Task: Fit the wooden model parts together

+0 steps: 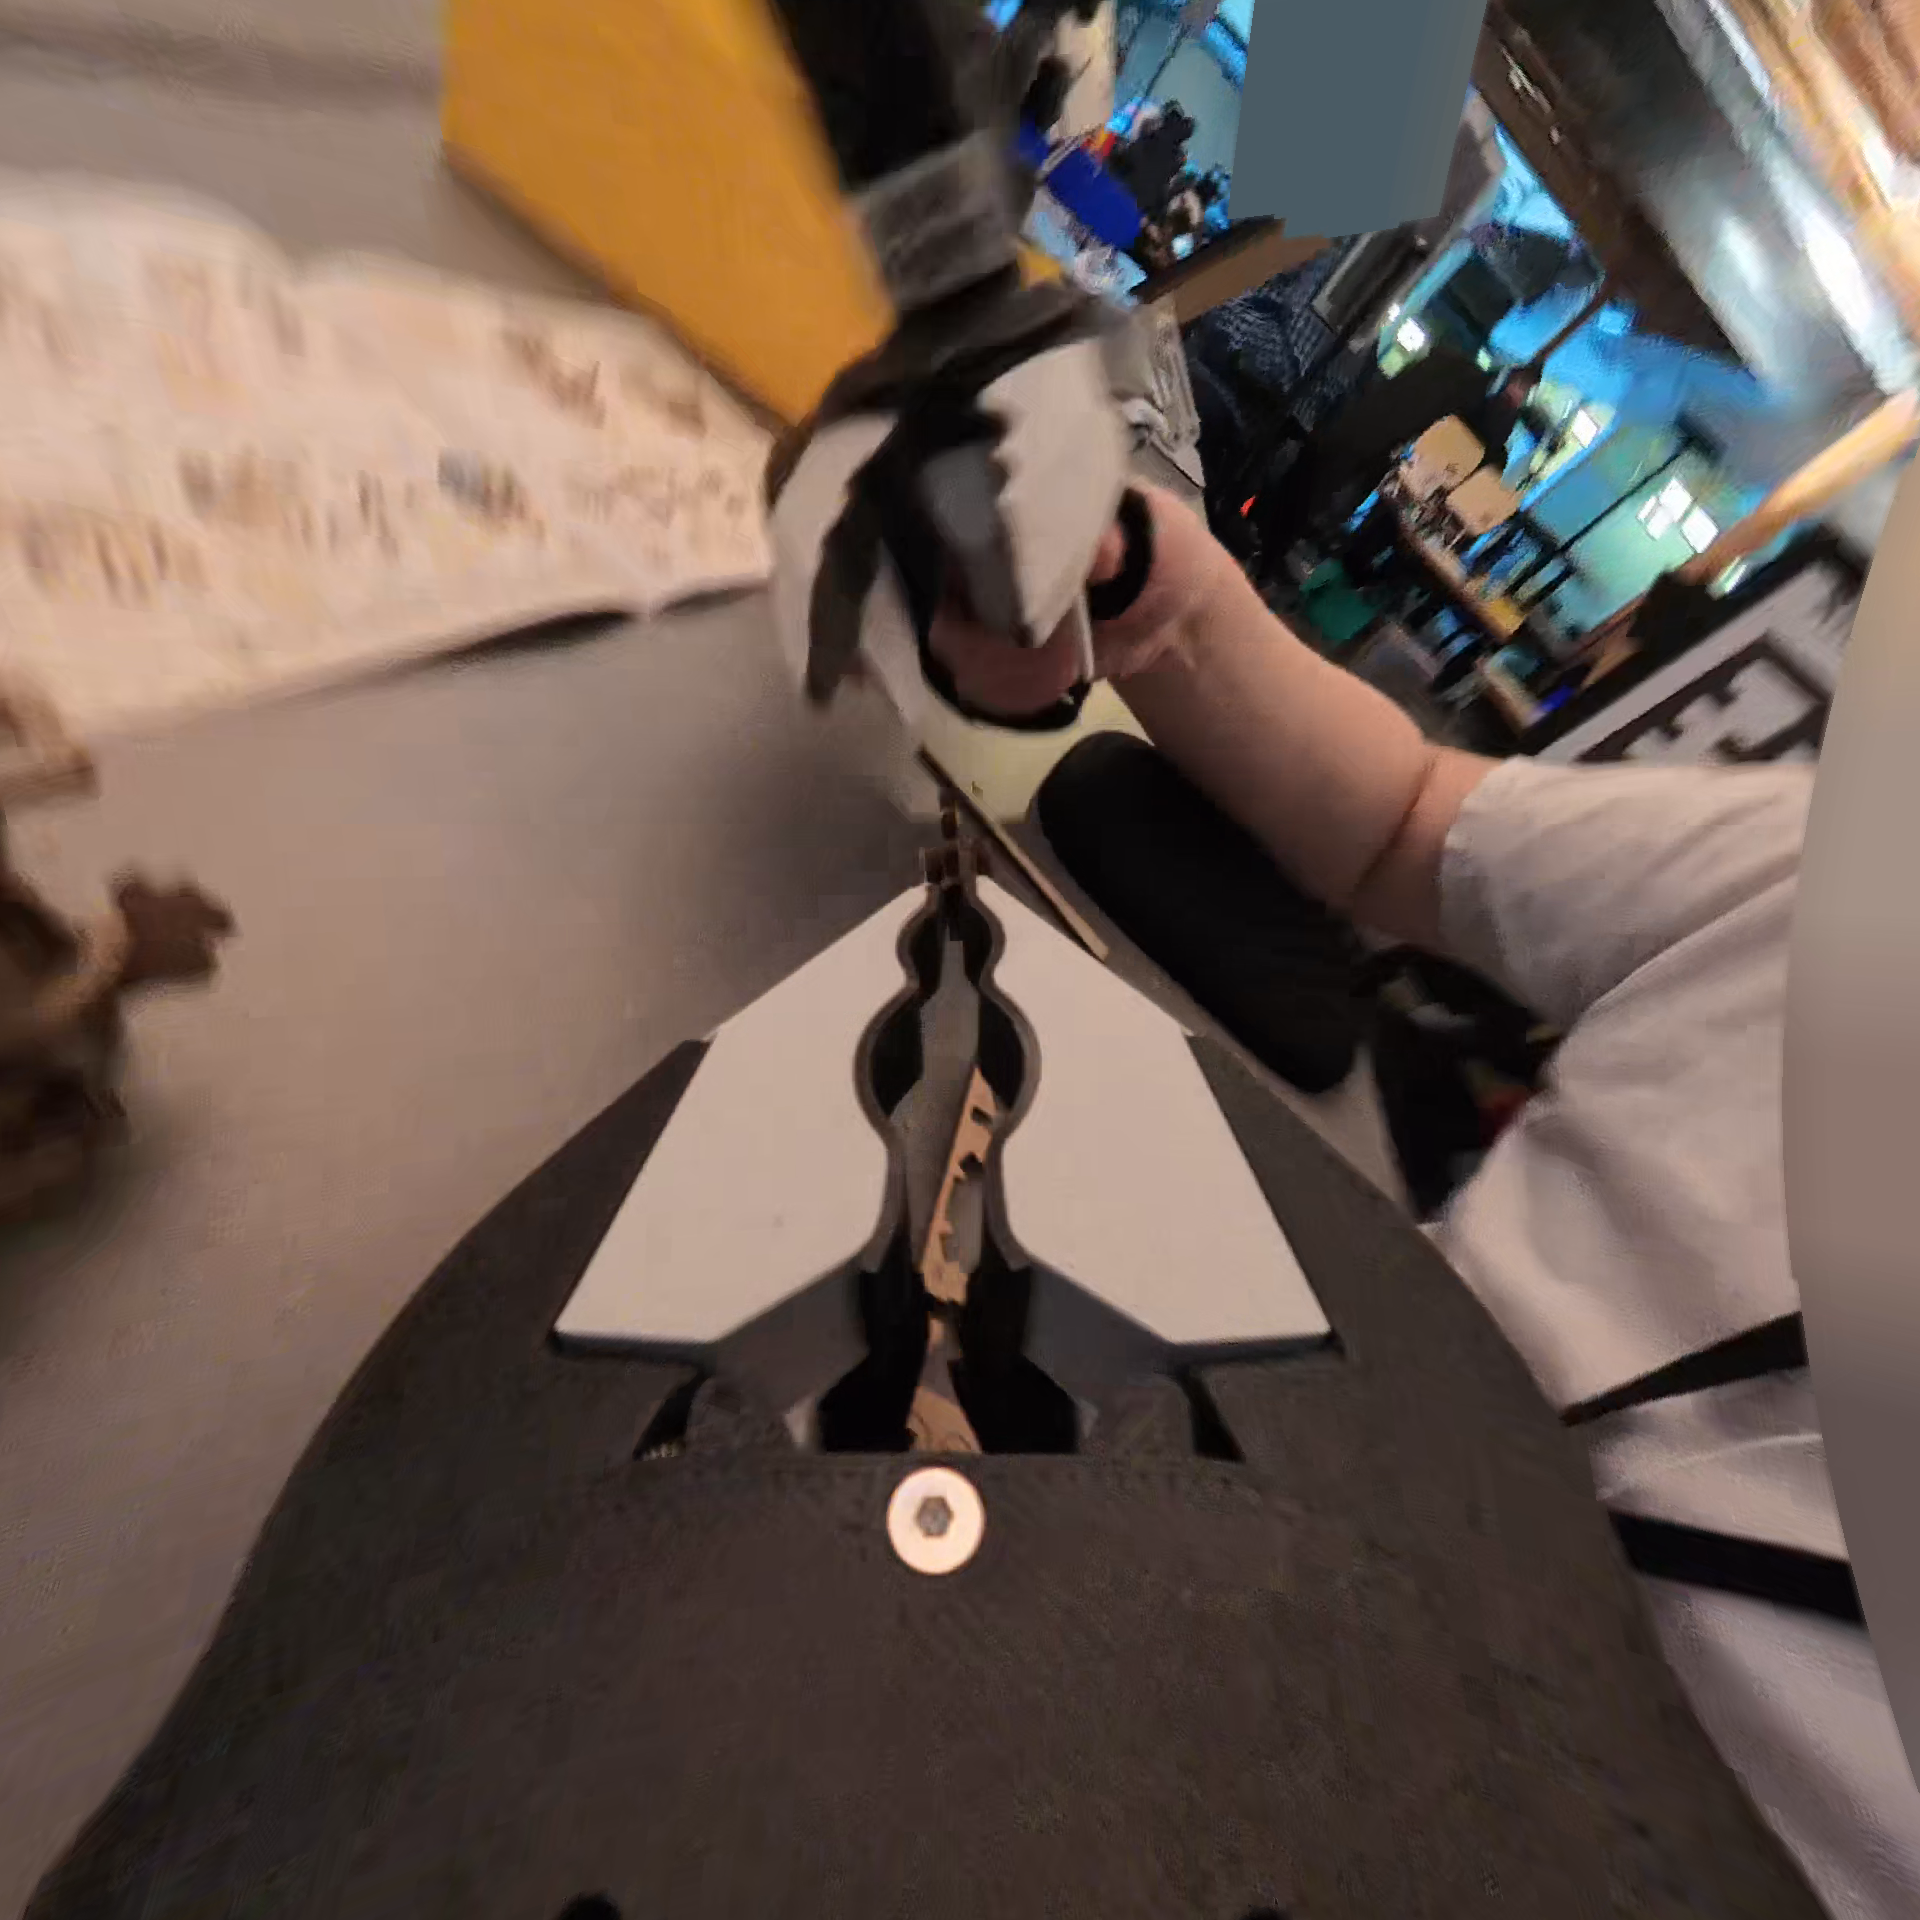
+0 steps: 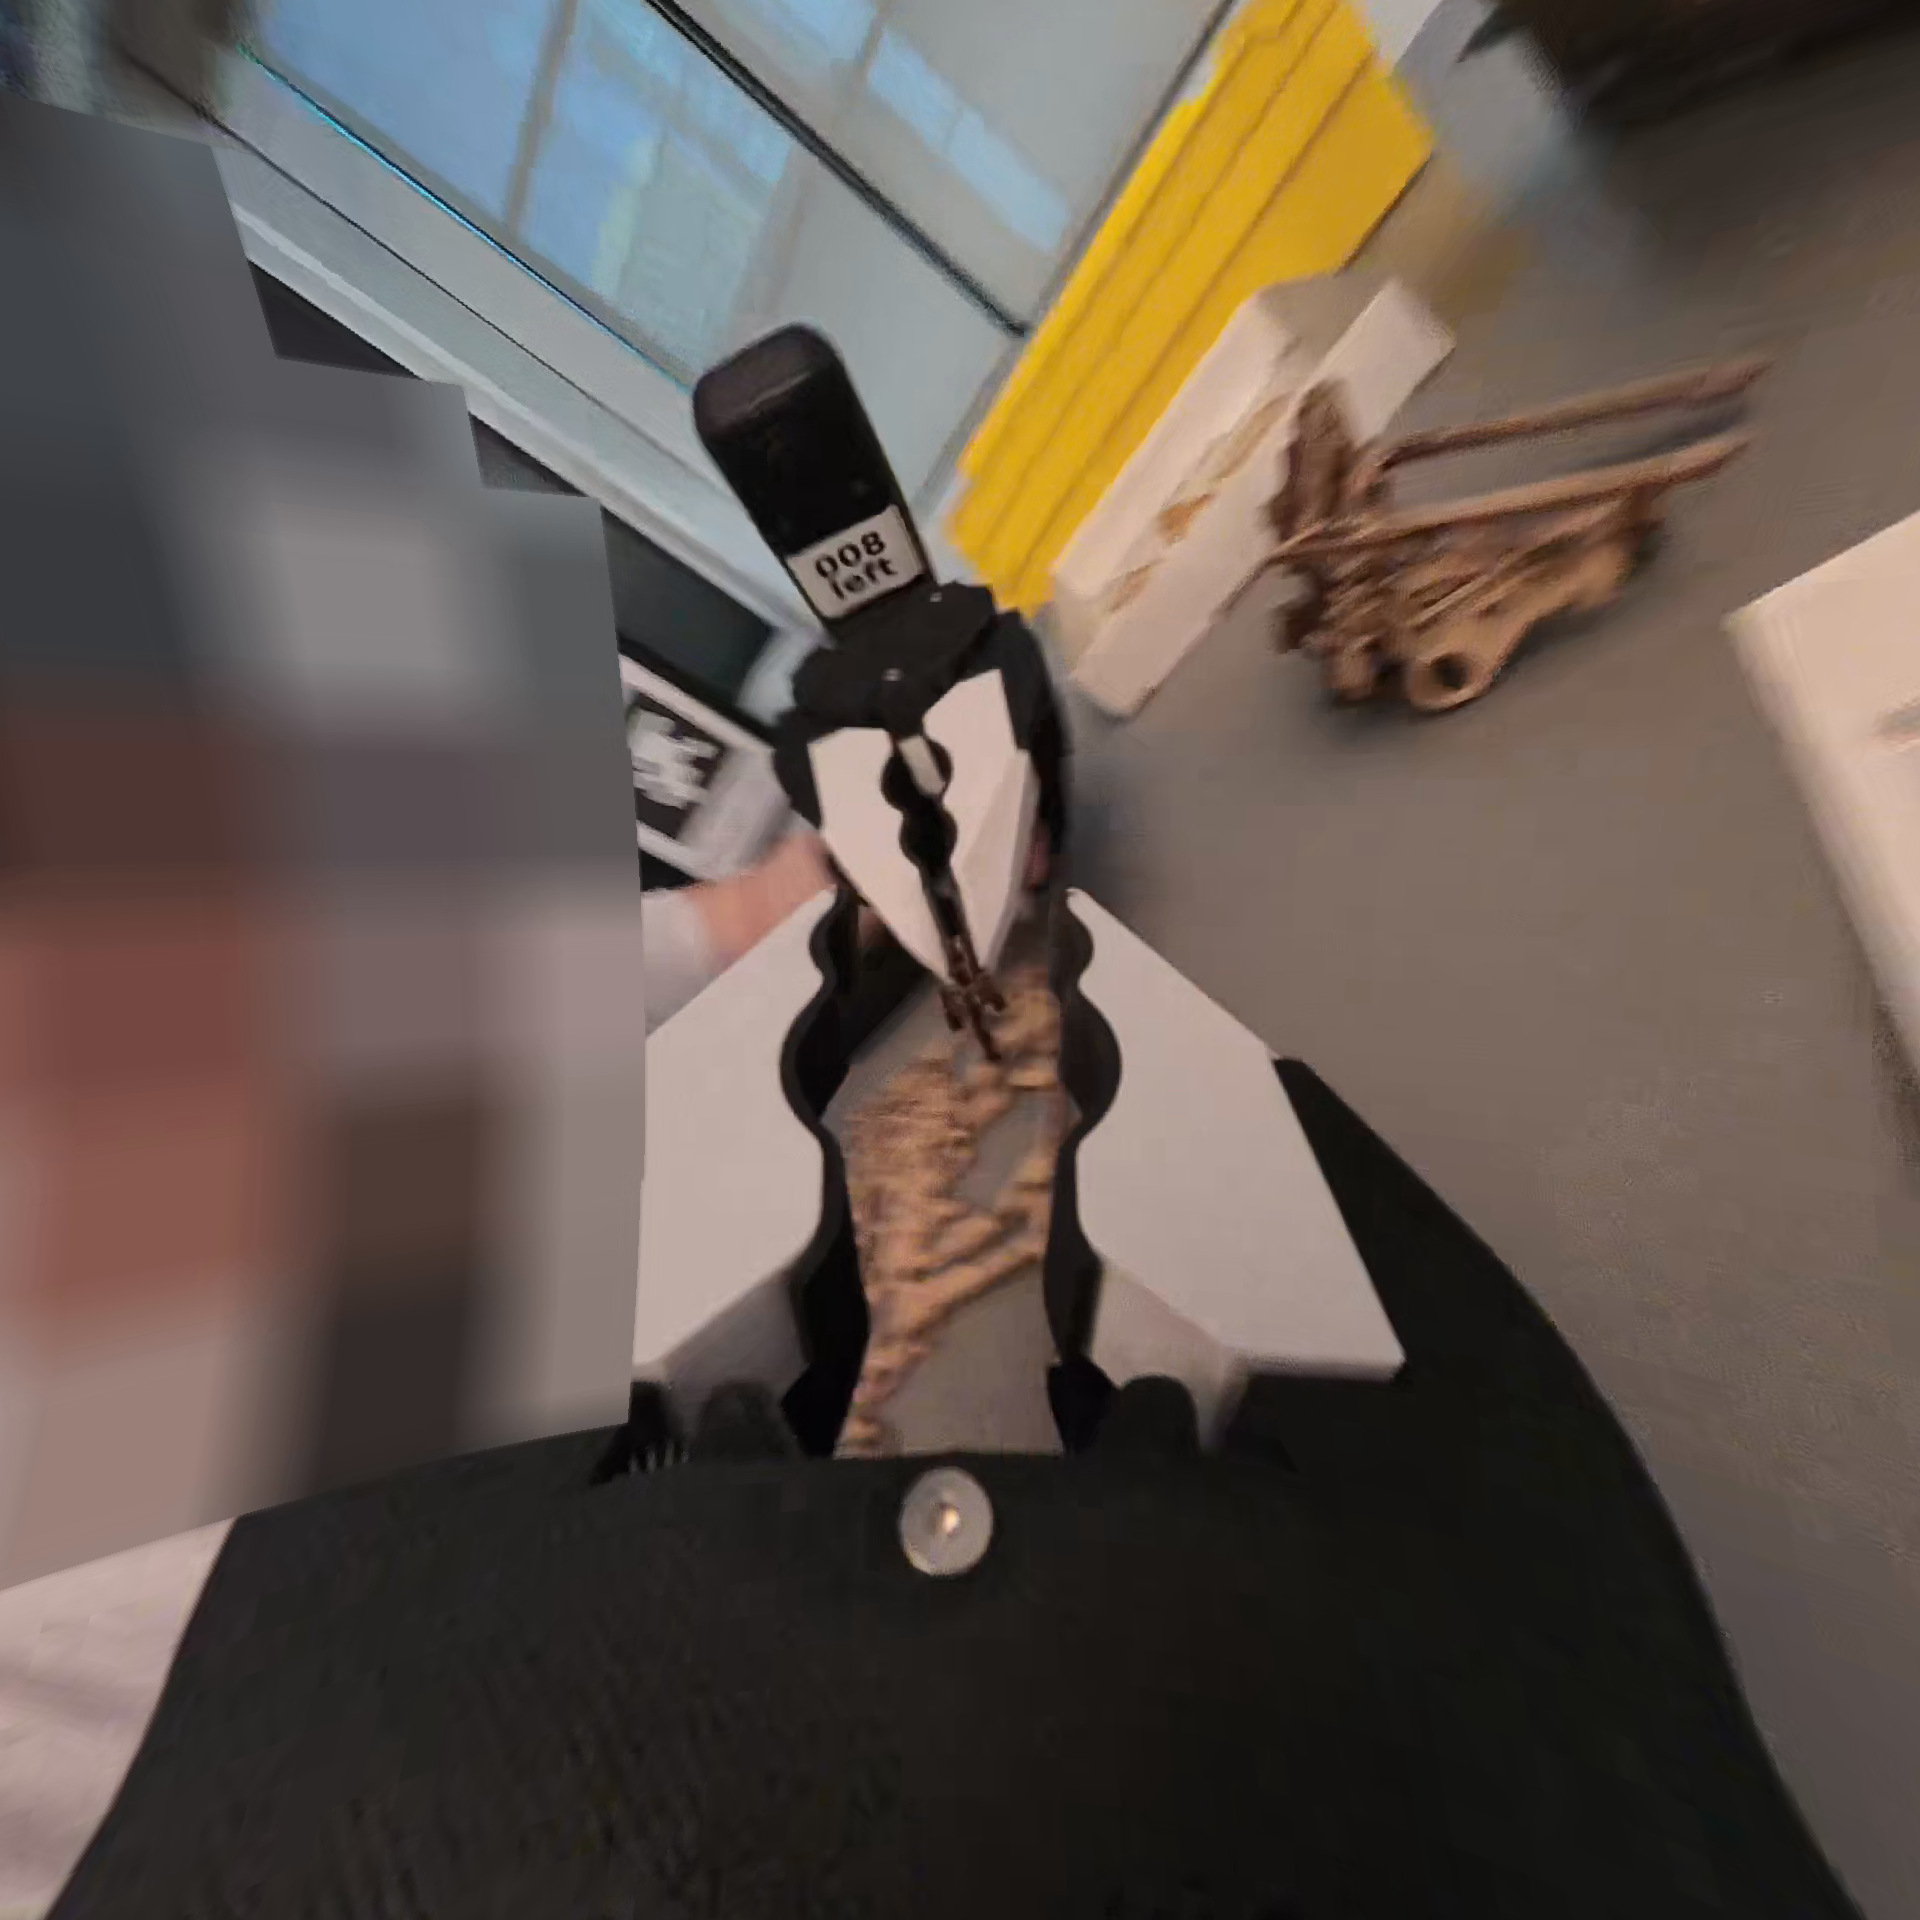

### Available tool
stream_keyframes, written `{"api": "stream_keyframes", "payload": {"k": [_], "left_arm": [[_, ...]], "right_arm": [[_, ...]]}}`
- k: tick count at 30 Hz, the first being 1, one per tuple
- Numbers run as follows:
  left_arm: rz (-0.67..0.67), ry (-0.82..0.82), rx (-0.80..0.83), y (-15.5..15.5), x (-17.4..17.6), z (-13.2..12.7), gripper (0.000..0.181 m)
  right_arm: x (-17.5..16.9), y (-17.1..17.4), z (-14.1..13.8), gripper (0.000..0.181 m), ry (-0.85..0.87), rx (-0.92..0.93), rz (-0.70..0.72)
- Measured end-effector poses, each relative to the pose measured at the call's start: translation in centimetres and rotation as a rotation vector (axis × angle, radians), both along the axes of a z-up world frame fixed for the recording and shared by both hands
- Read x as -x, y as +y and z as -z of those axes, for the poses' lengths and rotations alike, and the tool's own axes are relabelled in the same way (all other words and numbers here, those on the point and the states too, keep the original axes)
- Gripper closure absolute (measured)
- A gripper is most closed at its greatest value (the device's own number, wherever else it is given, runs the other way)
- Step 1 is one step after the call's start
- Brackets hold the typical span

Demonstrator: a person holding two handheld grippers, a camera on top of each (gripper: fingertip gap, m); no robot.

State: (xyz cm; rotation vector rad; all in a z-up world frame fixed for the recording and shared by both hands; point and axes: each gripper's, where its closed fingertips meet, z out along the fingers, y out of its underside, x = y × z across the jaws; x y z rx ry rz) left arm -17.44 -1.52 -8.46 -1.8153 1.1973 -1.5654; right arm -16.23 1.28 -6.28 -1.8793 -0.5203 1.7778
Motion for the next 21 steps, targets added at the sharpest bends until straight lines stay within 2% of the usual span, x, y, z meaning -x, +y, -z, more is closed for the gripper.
{"api": "stream_keyframes", "payload": {"k": [1, 4, 7, 12, 17, 21], "left_arm": [[0.001, 0.038, 0.122, 0.0, 0.1, 1.0, 0.181], [-0.034, 0.099, 0.382, 0.6, 0.5, 2.8, 0.181], [-0.075, 0.184, 0.434, 1.2, 1.0, 4.6, 0.181], [-0.102, 0.212, 0.505, 1.7, 1.2, 5.4, 0.181], [-0.097, 0.201, 0.552, 1.5, 1.1, 5.3, 0.181], [-0.077, 0.219, 0.564, 0.8, 0.5, 5.6, 0.181]], "right_arm": [[-0.6, 0.4, 0.5, 0.146, -0.101, -0.148, 0.038], [-0.3, -0.7, 0.6, 0.151, -0.351, -0.633, 0.044], [1.0, -2.0, 2.5, 0.159, -0.603, -0.914, -0.032], [2.2, -2.0, 6.2, 0.174, -0.856, -0.977, -0.105], [2.2, -1.3, 7.1, 0.174, -0.883, -0.9, -0.077], [2.3, -2.0, 7.4, 0.177, -0.875, -0.902, -0.125]]}}
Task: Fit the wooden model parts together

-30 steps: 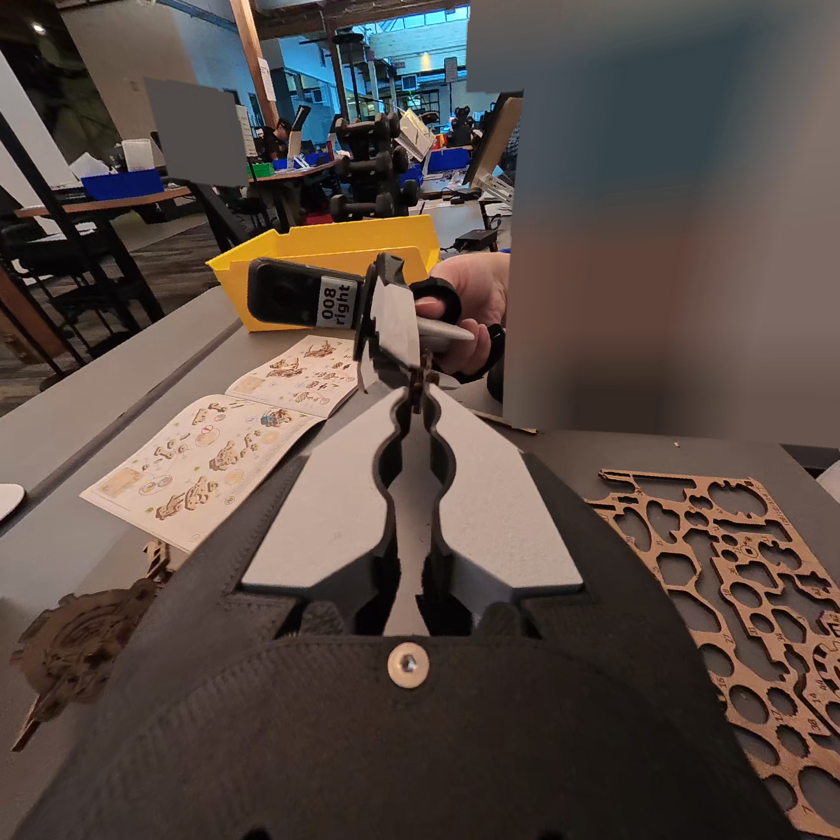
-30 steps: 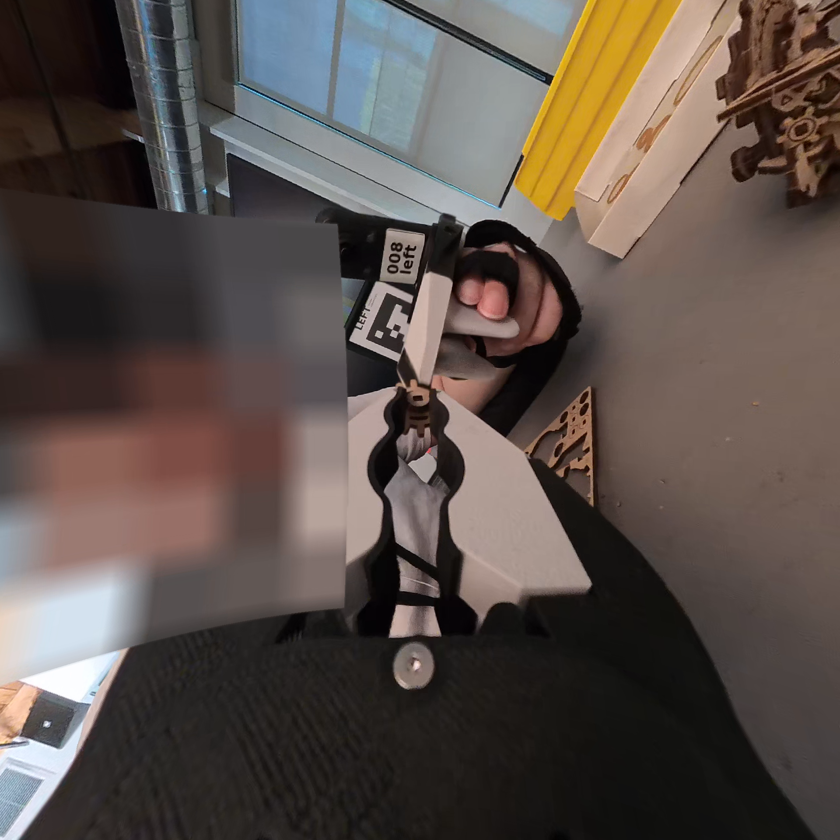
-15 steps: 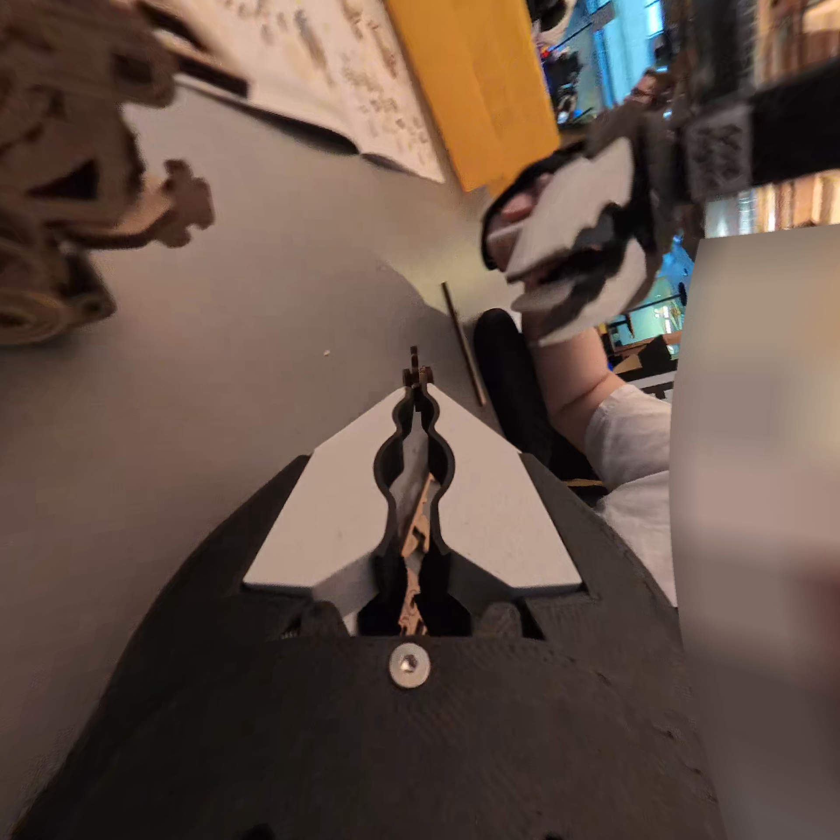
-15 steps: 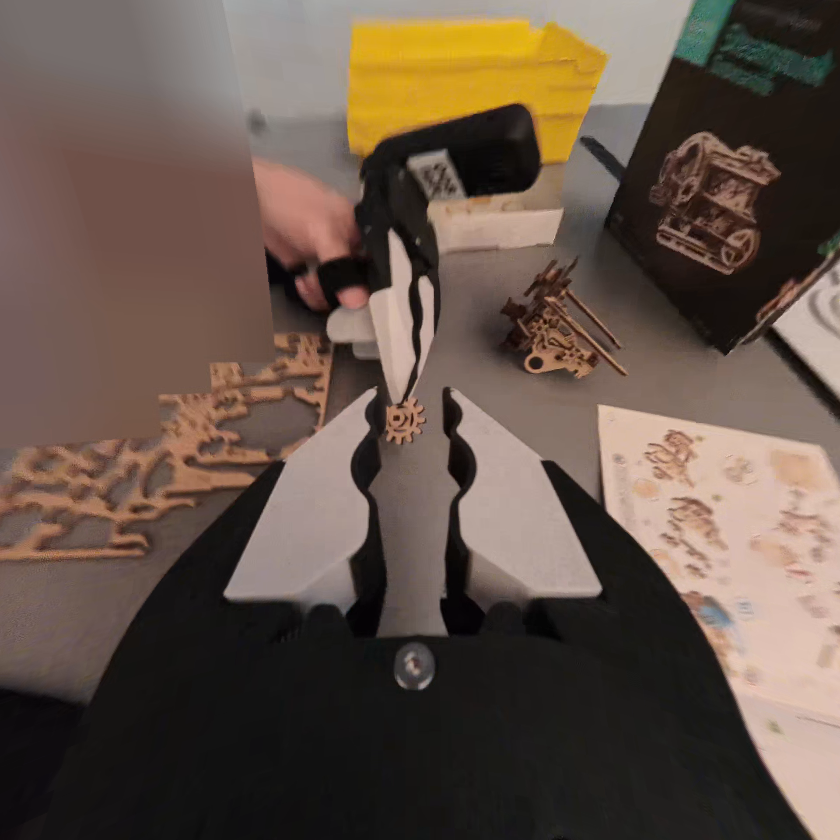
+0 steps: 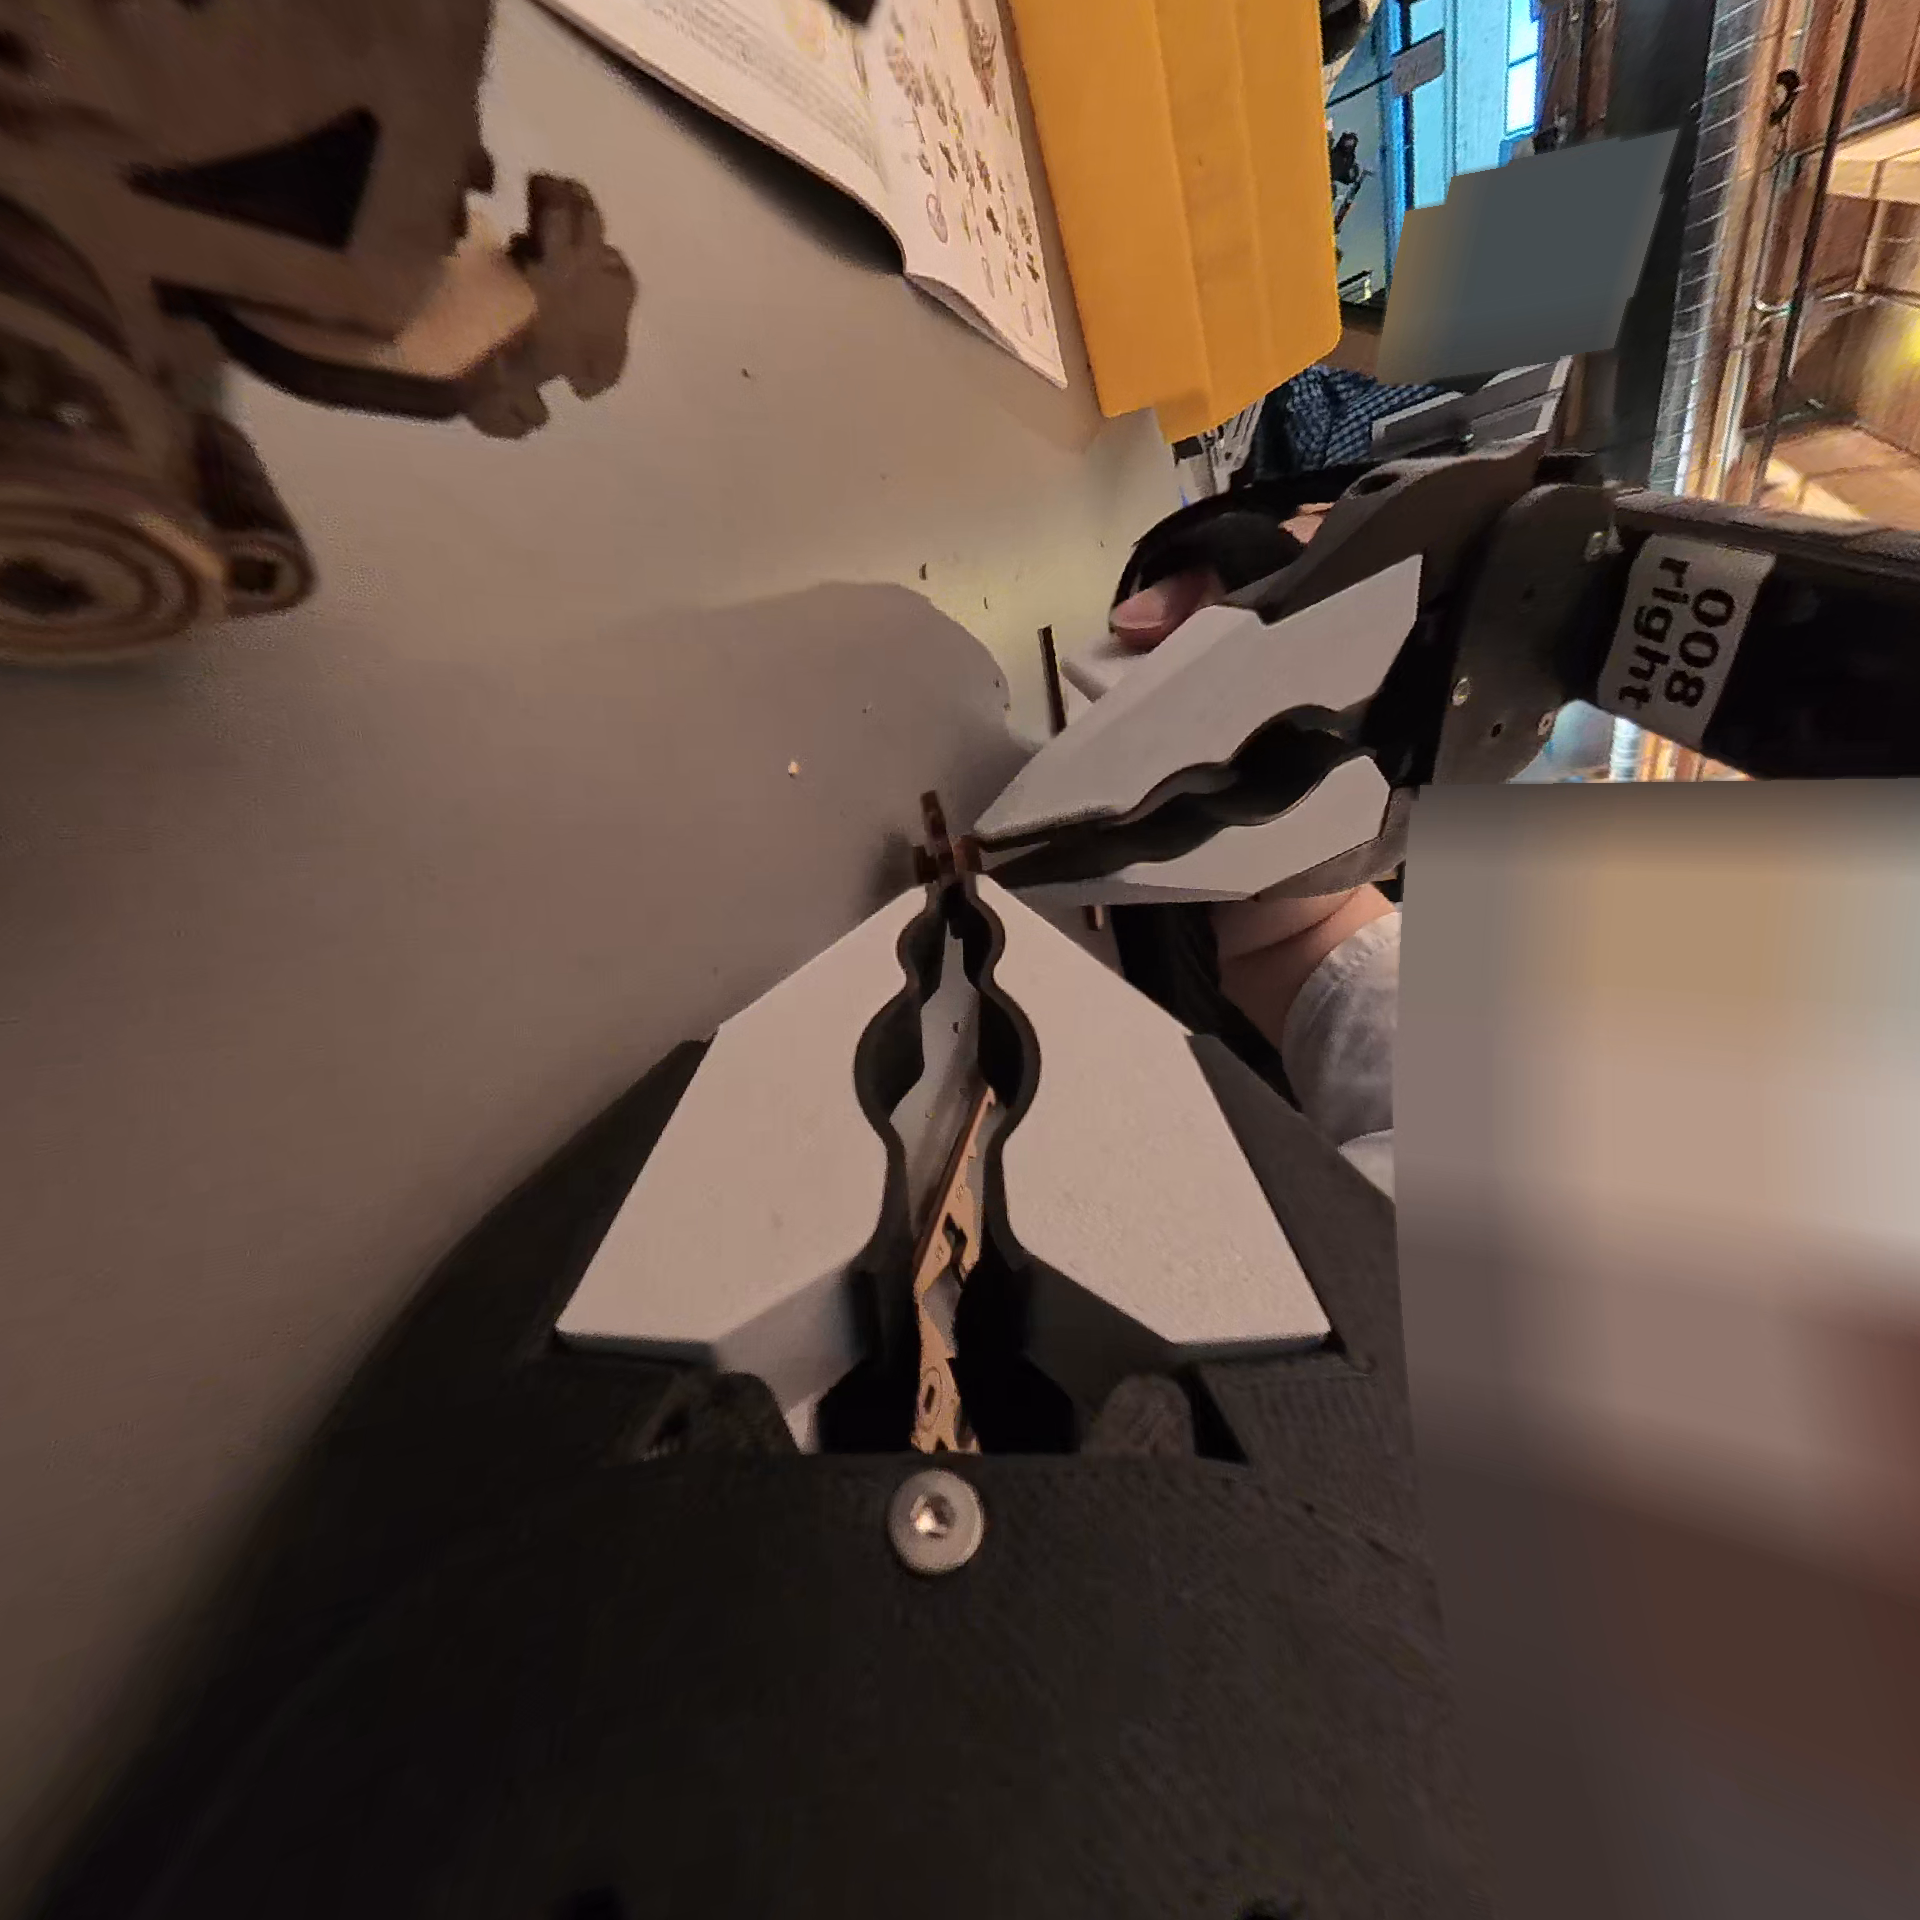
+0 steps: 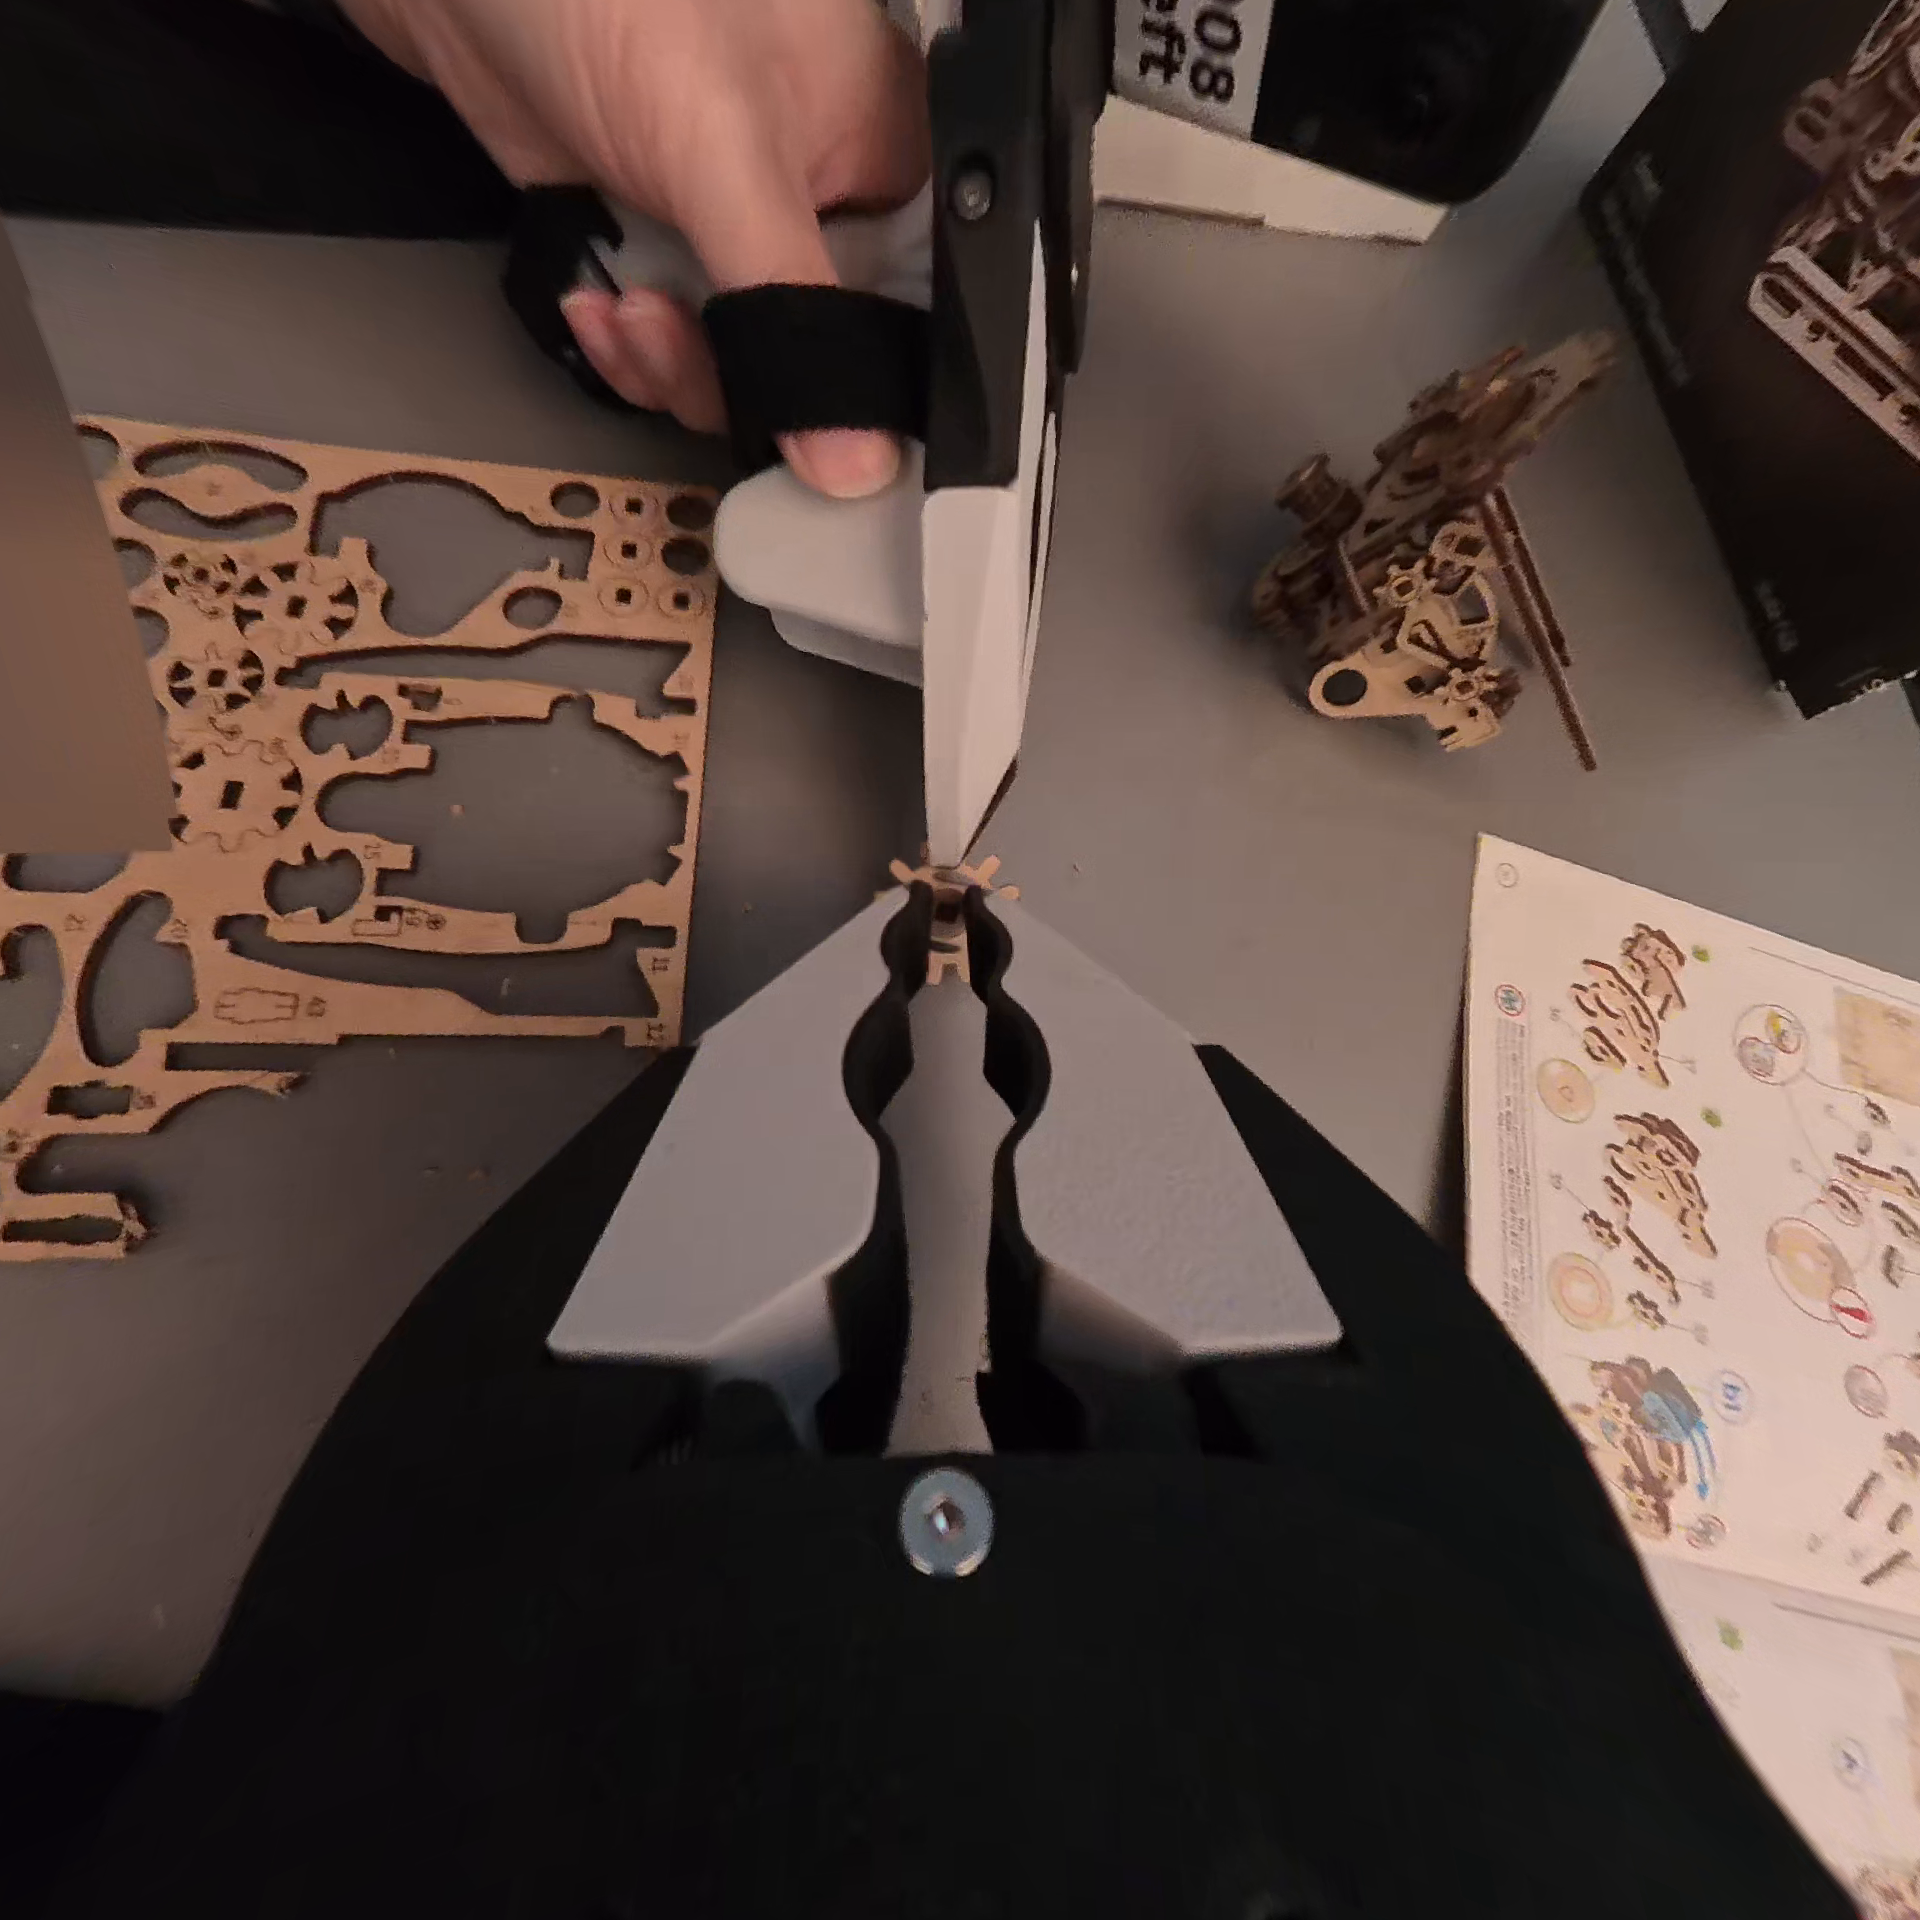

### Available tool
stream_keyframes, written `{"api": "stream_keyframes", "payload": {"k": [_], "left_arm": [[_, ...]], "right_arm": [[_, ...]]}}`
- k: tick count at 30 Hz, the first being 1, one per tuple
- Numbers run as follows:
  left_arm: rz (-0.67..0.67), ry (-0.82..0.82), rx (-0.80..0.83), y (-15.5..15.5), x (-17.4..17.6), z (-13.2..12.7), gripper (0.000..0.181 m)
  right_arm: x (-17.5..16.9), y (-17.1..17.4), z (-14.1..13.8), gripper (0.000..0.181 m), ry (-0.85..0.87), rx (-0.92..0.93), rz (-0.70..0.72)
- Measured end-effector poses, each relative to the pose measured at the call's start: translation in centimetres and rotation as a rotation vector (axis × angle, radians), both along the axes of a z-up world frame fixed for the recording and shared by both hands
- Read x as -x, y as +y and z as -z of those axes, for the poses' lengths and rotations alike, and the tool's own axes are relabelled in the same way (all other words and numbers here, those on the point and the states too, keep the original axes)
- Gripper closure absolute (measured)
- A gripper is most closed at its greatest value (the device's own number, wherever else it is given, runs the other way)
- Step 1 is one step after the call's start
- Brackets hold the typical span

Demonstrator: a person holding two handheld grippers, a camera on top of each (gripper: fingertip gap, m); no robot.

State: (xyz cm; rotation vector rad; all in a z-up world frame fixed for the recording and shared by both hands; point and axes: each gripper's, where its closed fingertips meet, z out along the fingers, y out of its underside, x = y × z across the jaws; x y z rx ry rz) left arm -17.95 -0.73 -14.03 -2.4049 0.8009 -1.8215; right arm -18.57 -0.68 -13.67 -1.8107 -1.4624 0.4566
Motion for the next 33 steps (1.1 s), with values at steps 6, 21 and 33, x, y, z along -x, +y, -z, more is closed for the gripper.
{"api": "stream_keyframes", "payload": {"k": [6, 21, 33], "left_arm": [[0.003, 0.074, -0.152, 0.5, 0.1, 0.6, 0.177], [-0.018, 0.112, -0.253, 2.3, 1.5, 0.4, 0.163], [0.0, 0.116, -0.372, 3.1, 1.6, 0.5, 0.169]], "right_arm": [[-0.4, 0.2, 0.6, 0.181, -0.046, -0.007, 0.006], [-0.2, 0.3, -0.4, 0.181, -0.122, 0.129, -0.009], [0.2, 0.3, 0.5, 0.173, -0.476, 0.126, -0.199]]}}
